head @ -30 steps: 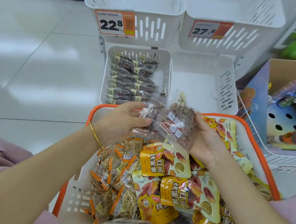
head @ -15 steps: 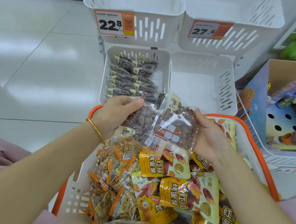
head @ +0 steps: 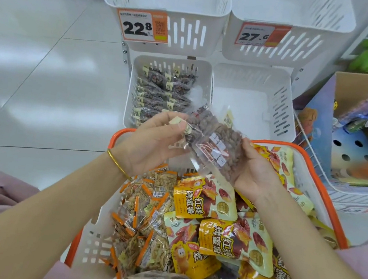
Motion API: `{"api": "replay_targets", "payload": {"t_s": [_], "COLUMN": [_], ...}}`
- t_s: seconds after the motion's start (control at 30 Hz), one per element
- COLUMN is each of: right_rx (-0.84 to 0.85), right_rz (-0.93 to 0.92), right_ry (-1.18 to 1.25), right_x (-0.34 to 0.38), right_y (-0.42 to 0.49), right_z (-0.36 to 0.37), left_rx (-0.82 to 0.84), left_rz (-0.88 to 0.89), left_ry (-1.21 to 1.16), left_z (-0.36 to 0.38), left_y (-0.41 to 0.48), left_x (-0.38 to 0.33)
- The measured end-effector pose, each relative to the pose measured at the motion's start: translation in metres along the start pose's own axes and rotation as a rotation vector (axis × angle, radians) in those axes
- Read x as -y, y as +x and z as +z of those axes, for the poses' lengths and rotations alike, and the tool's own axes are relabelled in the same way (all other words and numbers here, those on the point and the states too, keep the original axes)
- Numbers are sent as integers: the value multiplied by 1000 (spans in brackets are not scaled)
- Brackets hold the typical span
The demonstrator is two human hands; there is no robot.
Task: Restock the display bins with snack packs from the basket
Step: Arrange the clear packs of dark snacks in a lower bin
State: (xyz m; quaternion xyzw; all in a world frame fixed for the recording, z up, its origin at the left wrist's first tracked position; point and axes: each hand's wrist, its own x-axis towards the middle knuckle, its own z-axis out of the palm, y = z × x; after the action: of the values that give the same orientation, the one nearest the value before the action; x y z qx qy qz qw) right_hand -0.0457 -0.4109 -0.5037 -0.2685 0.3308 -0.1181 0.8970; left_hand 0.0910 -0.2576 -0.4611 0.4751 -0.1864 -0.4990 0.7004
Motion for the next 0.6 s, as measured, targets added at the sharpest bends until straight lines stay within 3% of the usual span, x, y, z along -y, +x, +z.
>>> {"api": "replay_targets", "payload": {"t_s": [0.13,0.27,0.33,0.47,0.53,0.6], "right_rx": [18,-29,50,223,214,165], "right_rz": [-36,-235,-266,-236,-235,-241], "right_ry": [-81,-301,-354,-454,-476,-459], "right_x": [5,19,21,16,13,10], "right_y": [-5,-10,-13,-19,-18,-17], "right_z": [5,3,6,20,21,20], "left_rx": [-100,-269,-321,-290,-264,-231], "left_rz": [47,59,33,49,22,-55], "left_ry": [78,389,500,618,660,555], "left_z": [1,-4,-4,2,5,7], "left_y": [2,8,8,9,7,6], "left_x": [5,-1,-2,-5,-8,-11]}}
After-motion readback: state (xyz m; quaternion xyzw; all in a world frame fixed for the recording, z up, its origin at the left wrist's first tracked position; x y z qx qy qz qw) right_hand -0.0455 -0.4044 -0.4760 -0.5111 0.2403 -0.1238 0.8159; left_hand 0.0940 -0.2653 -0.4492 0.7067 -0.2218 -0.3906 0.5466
